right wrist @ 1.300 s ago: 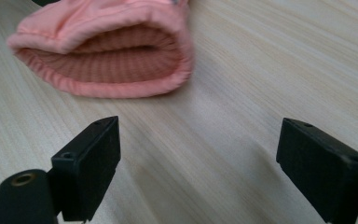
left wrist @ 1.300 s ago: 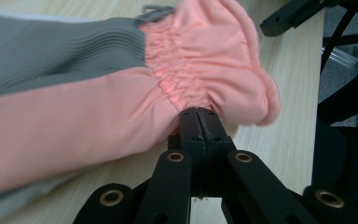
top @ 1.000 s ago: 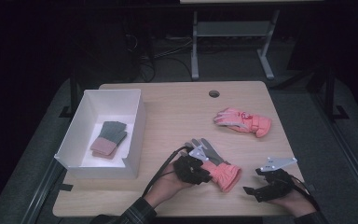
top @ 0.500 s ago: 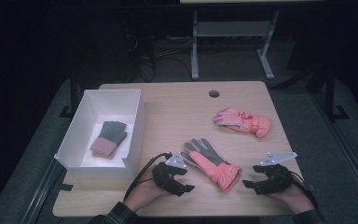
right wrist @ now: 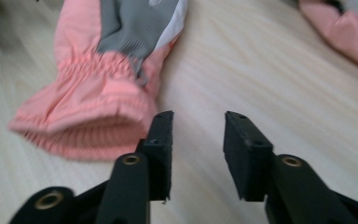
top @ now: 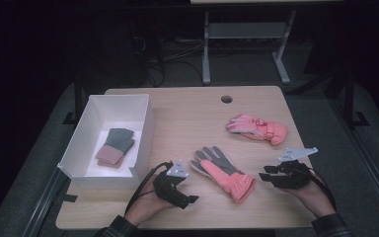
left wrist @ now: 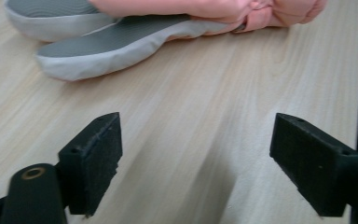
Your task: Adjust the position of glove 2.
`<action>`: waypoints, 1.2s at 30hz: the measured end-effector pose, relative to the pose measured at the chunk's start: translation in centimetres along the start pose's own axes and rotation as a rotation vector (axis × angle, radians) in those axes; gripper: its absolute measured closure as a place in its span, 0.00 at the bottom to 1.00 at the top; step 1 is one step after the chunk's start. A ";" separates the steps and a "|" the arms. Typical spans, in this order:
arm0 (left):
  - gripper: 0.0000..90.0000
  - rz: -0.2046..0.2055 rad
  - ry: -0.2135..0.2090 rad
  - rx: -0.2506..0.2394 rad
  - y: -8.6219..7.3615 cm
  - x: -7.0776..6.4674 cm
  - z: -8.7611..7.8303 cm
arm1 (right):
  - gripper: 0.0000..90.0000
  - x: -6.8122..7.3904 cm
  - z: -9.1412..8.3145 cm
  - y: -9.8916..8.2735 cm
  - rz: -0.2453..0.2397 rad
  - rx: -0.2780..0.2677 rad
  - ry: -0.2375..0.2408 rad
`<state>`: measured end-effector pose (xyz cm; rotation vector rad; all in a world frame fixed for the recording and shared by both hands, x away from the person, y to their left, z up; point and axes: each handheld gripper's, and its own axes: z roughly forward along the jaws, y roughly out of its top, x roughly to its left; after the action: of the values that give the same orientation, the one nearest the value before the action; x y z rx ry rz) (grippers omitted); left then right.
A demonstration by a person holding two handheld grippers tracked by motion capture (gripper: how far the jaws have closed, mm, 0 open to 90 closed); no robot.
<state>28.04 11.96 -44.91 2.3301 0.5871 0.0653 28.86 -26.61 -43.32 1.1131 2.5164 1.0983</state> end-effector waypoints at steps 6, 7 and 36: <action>0.17 0.004 0.016 0.001 -0.1 -0.2 0.0 | 0.78 -1.8 0.4 2.4 -0.007 -0.025 -0.034; 0.17 0.000 0.018 -0.002 -0.1 -0.2 0.1 | 0.81 -2.0 0.4 2.7 -0.001 -0.024 -0.042; 0.18 -0.008 0.025 0.006 -0.2 0.4 0.0 | 0.81 -13.1 5.8 10.0 0.055 0.055 -0.170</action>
<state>28.32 12.27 -45.10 2.3353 0.6090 0.0889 46.18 -28.06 -42.16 1.2411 2.4103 0.9098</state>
